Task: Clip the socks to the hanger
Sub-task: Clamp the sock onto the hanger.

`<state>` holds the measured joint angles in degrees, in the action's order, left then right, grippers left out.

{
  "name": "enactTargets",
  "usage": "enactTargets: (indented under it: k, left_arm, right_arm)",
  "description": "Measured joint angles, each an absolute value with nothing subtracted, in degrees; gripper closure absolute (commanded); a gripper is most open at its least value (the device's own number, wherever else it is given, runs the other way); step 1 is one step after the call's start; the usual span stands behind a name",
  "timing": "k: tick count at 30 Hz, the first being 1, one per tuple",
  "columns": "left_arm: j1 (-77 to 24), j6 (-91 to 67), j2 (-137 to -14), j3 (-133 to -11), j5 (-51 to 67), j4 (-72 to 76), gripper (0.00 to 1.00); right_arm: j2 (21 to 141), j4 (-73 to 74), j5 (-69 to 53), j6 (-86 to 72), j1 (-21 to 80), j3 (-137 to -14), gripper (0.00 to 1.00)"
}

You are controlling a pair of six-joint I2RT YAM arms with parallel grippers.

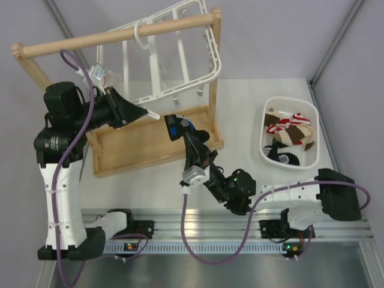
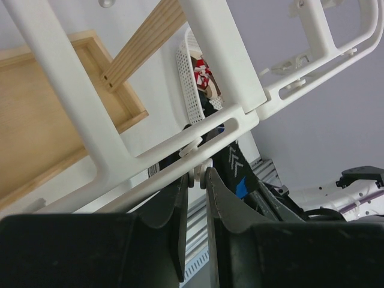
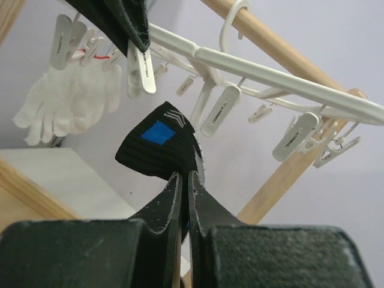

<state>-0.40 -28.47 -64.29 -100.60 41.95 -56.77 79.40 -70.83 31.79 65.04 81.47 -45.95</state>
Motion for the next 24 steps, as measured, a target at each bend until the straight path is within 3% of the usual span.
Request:
enactTargets:
  k: [24]
  left_arm:
    - [-0.3,-29.8,-64.3,-99.7,45.7,-55.3,0.81]
  right_arm:
    - [83.2,-73.0,24.1,71.0,81.3,-43.4,1.00]
